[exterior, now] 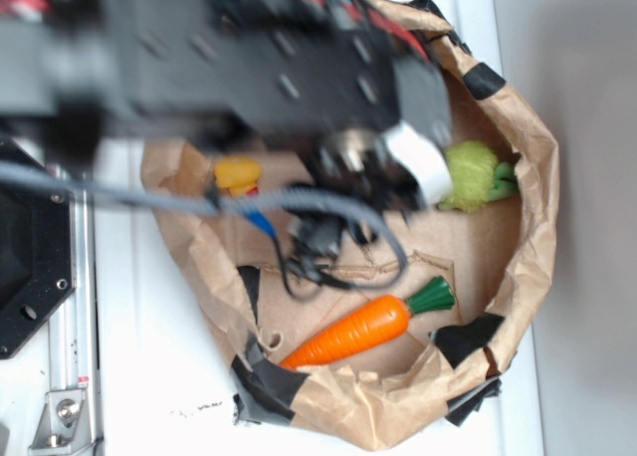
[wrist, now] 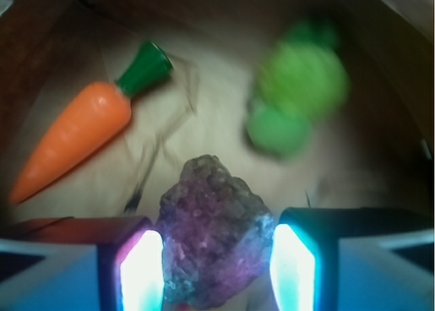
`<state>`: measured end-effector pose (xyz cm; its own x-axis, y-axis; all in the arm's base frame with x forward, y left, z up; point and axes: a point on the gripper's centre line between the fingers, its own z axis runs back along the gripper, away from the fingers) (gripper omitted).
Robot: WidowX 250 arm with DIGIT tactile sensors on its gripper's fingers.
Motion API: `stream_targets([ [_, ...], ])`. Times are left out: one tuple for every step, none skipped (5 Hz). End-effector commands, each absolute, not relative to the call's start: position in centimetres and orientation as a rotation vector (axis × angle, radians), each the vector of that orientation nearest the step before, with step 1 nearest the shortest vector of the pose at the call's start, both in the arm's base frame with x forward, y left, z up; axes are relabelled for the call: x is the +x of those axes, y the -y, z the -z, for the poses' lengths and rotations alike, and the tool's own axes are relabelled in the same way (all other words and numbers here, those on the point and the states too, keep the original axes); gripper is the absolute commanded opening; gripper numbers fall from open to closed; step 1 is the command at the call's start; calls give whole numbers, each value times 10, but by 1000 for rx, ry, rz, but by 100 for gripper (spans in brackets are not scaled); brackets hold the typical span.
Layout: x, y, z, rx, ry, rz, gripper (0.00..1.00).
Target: Grab the rock.
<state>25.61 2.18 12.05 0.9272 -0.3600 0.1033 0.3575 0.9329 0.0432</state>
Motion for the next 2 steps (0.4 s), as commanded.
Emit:
stream_targets([
  [238, -9, -167, 59, 115, -79, 0],
  [243, -6, -160, 59, 105, -123, 0],
])
